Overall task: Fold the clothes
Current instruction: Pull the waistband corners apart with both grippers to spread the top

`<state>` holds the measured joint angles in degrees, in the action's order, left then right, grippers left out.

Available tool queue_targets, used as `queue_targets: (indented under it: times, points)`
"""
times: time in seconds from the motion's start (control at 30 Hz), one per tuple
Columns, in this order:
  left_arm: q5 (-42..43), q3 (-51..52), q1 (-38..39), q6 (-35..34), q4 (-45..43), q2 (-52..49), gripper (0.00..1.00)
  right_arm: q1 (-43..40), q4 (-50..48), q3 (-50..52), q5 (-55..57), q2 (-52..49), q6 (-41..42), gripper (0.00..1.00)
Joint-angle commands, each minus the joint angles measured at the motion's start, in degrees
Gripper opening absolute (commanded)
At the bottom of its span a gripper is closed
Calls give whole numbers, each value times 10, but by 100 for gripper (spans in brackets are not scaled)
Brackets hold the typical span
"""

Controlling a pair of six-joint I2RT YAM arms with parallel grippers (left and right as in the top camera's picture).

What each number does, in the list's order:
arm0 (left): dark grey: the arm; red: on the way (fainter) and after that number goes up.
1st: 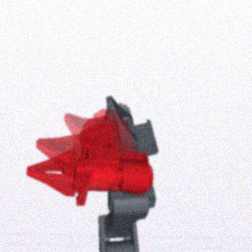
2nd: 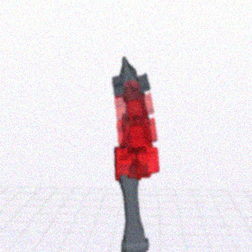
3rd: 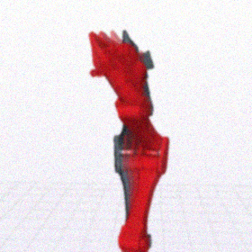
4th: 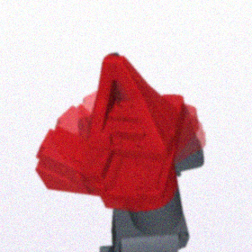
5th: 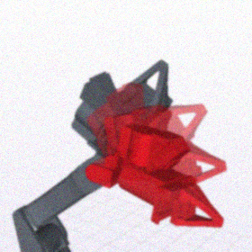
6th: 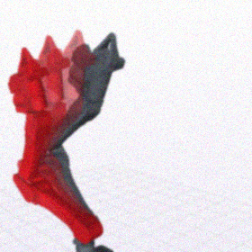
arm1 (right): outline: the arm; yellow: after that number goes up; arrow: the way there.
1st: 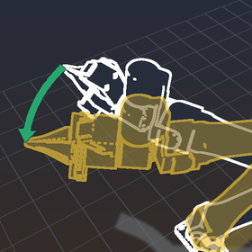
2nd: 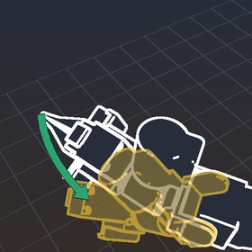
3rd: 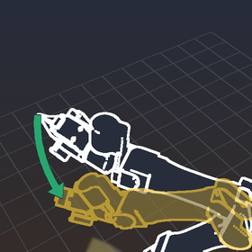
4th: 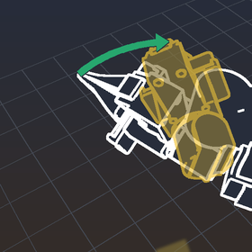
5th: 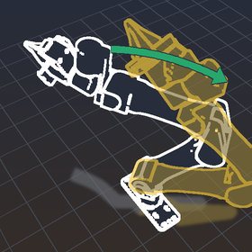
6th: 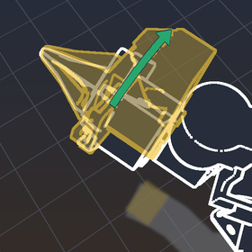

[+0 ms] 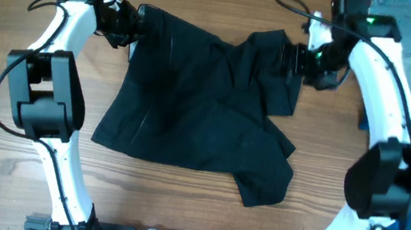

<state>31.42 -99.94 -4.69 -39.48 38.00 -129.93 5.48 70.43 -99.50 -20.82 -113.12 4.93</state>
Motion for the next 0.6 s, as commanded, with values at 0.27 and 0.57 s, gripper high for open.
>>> queue_targets:
  times: [0.27, 0.57]
  points:
    - [10, -6, -5, 16, 4, -9, 17, -3, -107, 75, -44, -84, 9, 100]
    - [29, -6, -5, 16, 4, -8, 17, -8, -265, 75, -49, -148, 19, 100]
